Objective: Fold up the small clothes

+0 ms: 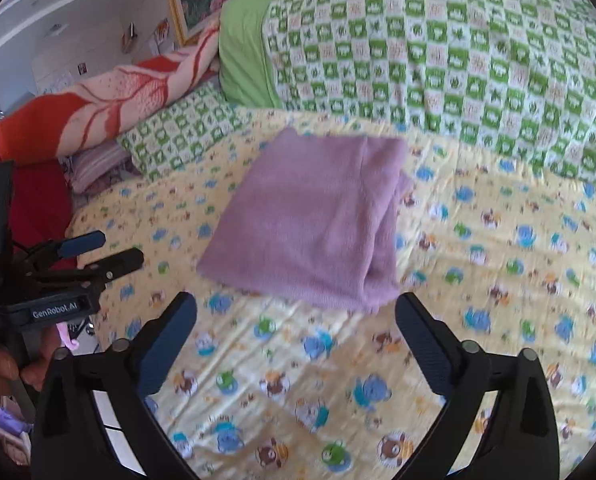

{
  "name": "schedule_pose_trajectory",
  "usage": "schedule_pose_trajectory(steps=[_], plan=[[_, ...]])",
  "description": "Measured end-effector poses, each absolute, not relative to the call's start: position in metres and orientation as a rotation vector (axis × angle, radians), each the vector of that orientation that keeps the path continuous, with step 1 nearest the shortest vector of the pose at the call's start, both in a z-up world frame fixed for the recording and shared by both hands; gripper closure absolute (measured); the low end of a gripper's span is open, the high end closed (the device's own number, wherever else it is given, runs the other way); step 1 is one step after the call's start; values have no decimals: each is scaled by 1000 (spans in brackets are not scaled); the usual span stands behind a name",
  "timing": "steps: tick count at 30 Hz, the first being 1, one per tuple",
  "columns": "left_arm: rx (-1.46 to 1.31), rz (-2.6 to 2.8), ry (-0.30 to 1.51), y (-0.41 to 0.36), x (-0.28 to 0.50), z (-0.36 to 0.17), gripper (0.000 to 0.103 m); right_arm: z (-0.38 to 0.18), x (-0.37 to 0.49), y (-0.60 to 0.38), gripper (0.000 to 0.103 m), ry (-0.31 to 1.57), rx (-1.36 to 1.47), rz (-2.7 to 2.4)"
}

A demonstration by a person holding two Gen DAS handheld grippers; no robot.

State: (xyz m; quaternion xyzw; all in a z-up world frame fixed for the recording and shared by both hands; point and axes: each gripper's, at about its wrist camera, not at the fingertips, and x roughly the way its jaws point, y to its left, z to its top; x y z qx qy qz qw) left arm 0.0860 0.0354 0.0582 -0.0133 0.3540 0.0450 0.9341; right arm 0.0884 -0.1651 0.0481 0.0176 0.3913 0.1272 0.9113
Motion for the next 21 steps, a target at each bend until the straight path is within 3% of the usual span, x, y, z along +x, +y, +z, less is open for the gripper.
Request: schedule_pose_trajectory(steps=[21], plan=[[-14, 97, 807, 39, 126, -15, 13, -19, 129, -153, 0, 893, 36, 174]])
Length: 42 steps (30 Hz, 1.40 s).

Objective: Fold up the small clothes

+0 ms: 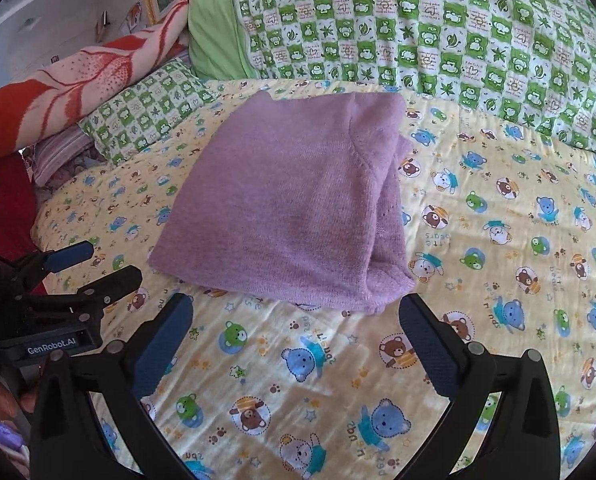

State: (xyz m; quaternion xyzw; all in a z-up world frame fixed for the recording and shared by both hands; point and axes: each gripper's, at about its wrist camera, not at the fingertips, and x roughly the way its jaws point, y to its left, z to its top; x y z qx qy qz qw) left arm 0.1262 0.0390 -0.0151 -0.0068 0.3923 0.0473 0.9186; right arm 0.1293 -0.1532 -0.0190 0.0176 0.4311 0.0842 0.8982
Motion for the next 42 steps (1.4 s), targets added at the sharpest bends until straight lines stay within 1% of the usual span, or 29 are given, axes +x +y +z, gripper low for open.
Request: schedule_pose_trajectory(steps=[10, 42], plan=[[-36, 118, 800, 42, 136, -19, 13, -34, 136, -151, 0, 882, 23, 153], [-11, 120, 780, 39, 137, -10, 9, -29, 137, -142, 0, 858, 4, 158]])
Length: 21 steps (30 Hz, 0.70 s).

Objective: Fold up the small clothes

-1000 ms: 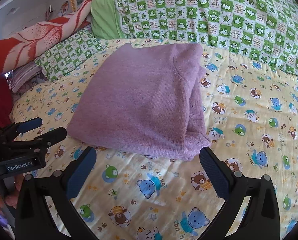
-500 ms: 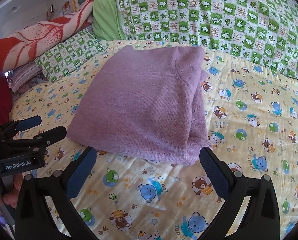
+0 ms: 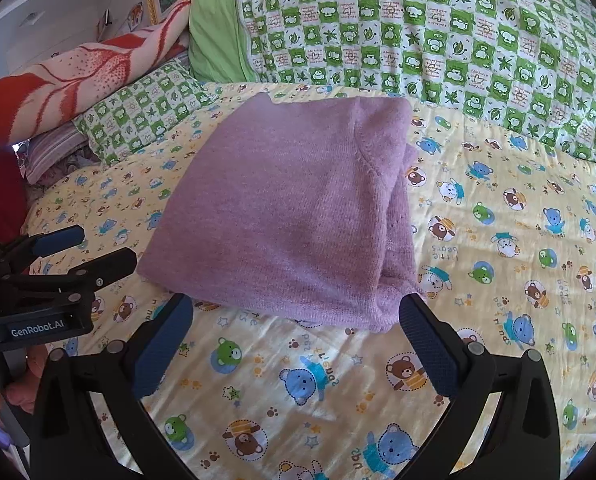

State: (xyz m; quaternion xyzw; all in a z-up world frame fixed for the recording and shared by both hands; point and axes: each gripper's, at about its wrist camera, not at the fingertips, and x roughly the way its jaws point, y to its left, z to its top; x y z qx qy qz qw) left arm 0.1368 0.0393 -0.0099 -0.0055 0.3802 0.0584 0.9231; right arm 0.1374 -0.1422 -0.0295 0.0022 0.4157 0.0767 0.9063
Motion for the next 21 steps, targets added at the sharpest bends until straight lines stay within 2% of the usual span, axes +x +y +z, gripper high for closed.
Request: schedule_pose_trajectory(steps=[21], plan=[[2, 99, 782, 40, 139, -9, 9, -25, 137, -138, 0, 845, 10, 172]])
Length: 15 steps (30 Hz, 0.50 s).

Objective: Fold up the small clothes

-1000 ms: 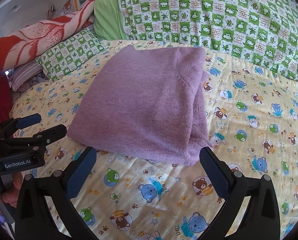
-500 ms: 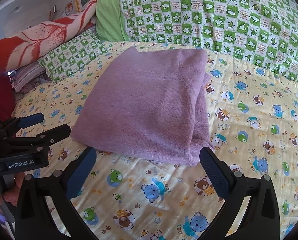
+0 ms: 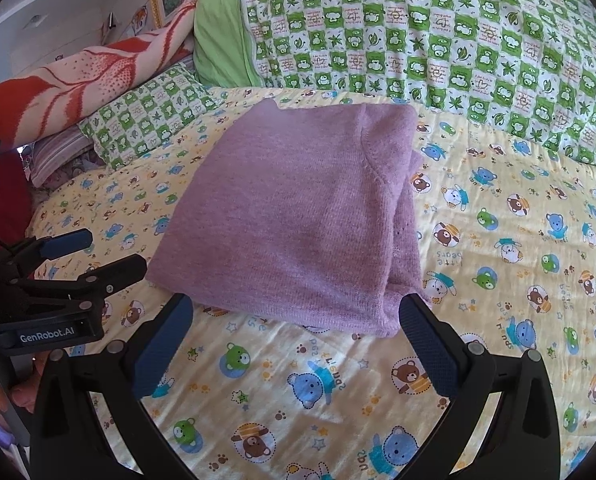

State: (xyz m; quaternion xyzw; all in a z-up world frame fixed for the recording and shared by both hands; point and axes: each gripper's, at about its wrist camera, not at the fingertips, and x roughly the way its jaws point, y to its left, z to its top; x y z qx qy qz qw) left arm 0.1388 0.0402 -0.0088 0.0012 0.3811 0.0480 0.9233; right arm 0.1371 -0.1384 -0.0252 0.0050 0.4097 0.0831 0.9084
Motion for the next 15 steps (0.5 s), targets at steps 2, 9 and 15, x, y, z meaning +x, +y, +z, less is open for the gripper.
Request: schedule_pose_trajectory(steps=[2, 9, 15], plan=[[3, 98, 782, 41, 139, -9, 9, -25, 137, -138, 0, 846, 9, 171], [2, 97, 788, 44, 140, -8, 8, -25, 137, -138, 0, 846, 13, 170], [3, 93, 789, 44, 140, -8, 8, -24, 138, -138, 0, 844, 17, 170]])
